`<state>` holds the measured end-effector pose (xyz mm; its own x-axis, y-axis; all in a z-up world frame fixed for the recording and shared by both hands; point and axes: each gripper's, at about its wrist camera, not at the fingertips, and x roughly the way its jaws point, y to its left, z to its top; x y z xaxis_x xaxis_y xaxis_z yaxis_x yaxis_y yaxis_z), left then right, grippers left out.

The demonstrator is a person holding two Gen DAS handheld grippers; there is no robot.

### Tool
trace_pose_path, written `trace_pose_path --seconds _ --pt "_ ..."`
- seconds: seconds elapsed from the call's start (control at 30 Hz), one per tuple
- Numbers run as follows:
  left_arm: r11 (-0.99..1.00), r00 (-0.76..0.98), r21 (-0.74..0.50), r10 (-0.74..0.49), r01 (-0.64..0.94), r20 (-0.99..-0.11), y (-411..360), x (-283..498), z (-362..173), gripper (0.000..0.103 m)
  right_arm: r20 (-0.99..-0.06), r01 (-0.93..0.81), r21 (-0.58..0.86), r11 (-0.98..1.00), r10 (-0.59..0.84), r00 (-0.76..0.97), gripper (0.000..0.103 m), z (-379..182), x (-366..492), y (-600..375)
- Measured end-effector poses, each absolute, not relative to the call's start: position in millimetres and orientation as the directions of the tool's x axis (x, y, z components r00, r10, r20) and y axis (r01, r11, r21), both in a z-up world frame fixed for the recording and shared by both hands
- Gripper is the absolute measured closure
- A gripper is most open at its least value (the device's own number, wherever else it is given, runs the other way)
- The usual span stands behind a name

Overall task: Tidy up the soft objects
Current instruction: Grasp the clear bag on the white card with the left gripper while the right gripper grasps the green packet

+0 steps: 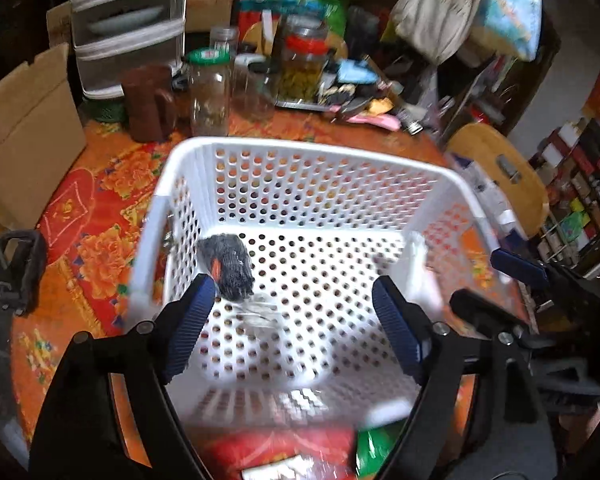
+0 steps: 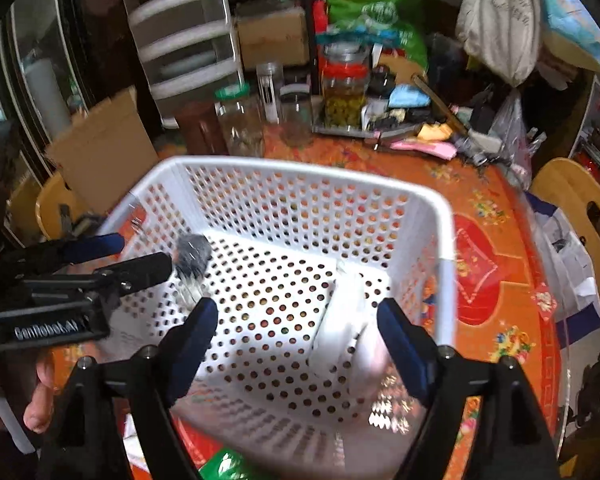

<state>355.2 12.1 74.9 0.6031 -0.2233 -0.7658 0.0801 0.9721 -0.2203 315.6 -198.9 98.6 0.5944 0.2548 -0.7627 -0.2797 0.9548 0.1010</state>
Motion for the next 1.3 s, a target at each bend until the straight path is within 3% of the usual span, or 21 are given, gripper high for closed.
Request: trace_pose_path --seconds 0.07,0.13,0.2,0.43,0.57,0.7,0.83,0.87,1.1,1.3 --pt "0.979 0.653 -0.167 -0.201 0.114 -0.730 18 316 91 0.013 -0.733 -0.282 0.123 0.951 0.279 0.621 0.018 106 288 -210" --pt "0.990 0.699 -0.081 -0.137 0.113 -0.702 25 271 95 0.000 -0.696 -0.283 0.141 0.949 0.298 0.654 0.008 104 248 -224" --pt "0.991 0.714 -0.064 -0.128 0.116 -0.688 37 230 83 0.000 -0.679 -0.273 0.154 0.950 0.303 0.669 0.002 86 212 -233" --pt "0.992 0.644 -0.122 -0.112 0.030 -0.757 61 159 -14 0.000 -0.649 -0.205 0.311 0.928 0.365 0.668 0.002 -7 128 -246" --pt "0.987 0.627 -0.152 -0.147 0.046 -0.765 51 151 -37 0.001 -0.654 -0.196 0.332 0.923 0.375 0.657 0.002 -25 123 -240" --pt "0.992 0.654 -0.092 -0.125 0.084 -0.747 29 152 -42 0.002 -0.655 -0.232 0.301 0.925 0.377 0.655 0.002 -23 130 -225" --pt "0.991 0.654 -0.074 -0.129 0.111 -0.746 18 157 -45 0.019 -0.672 -0.259 0.286 0.923 0.386 0.632 0.008 -26 136 -212" --pt "0.990 0.654 -0.072 -0.132 0.118 -0.745 16 158 -46 0.025 -0.676 -0.265 0.290 0.920 0.393 0.623 0.015 -27 138 -210" --pt "0.984 0.646 -0.078 -0.164 0.160 -0.746 5 170 -52 0.049 -0.721 -0.268 0.276 0.923 0.383 0.578 0.035 -31 152 -202" --pt "0.979 0.629 -0.115 -0.198 0.170 -0.751 9 173 -57 0.063 -0.744 -0.285 0.236 0.929 0.361 0.562 0.041 -34 157 -190"
